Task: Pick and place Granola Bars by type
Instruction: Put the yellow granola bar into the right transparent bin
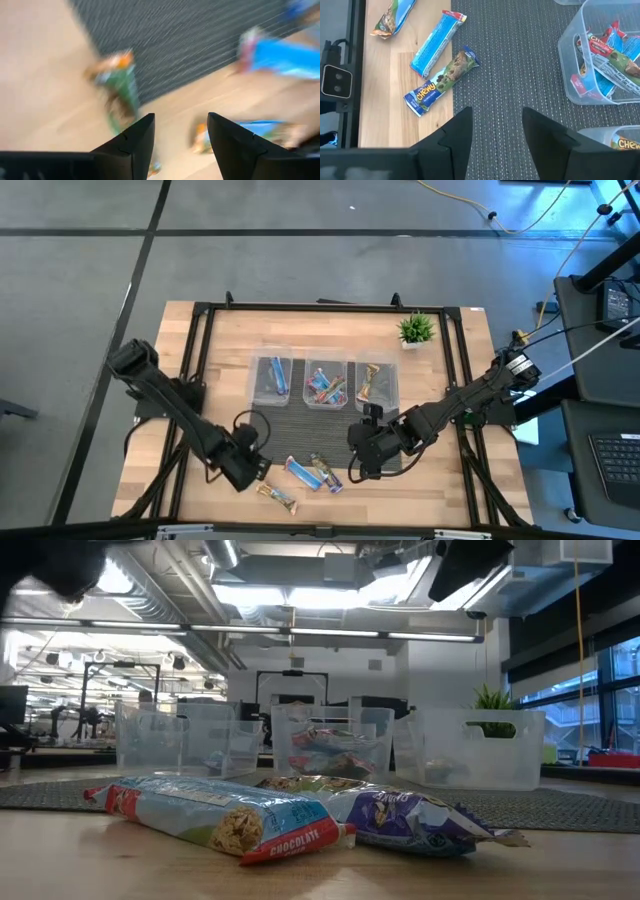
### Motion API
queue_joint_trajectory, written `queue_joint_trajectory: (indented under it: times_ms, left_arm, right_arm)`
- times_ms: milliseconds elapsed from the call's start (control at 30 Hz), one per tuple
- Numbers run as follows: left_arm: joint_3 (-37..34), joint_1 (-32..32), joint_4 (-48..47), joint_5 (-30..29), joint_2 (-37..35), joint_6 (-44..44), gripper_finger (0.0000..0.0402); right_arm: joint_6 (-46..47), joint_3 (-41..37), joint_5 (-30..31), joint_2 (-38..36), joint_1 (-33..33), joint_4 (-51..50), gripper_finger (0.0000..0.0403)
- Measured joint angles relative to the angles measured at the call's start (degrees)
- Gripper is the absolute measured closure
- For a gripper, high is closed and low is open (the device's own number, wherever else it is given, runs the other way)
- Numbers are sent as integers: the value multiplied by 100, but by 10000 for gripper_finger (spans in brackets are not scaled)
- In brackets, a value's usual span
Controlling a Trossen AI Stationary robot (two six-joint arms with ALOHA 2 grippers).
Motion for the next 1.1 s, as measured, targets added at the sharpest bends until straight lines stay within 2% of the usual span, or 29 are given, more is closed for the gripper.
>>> queue_joint_trajectory:
  times_ms: [133,633,900,1100]
  left_arm:
    - [-2,-96,-91,357,379,-323,228]
    - [3,-68,-226,798,1198,-560,227]
    - [5,-78,-138,784,1233,-506,229]
    - [5,-76,-133,767,1233,-61,241]
  right_arm:
    - [2,0,2,15,0,6,228]
    - [3,-9,-121,223,-4,299,228]
    - [-17,-9,-118,223,-4,285,228]
    - [-17,-9,-115,223,-4,281,228]
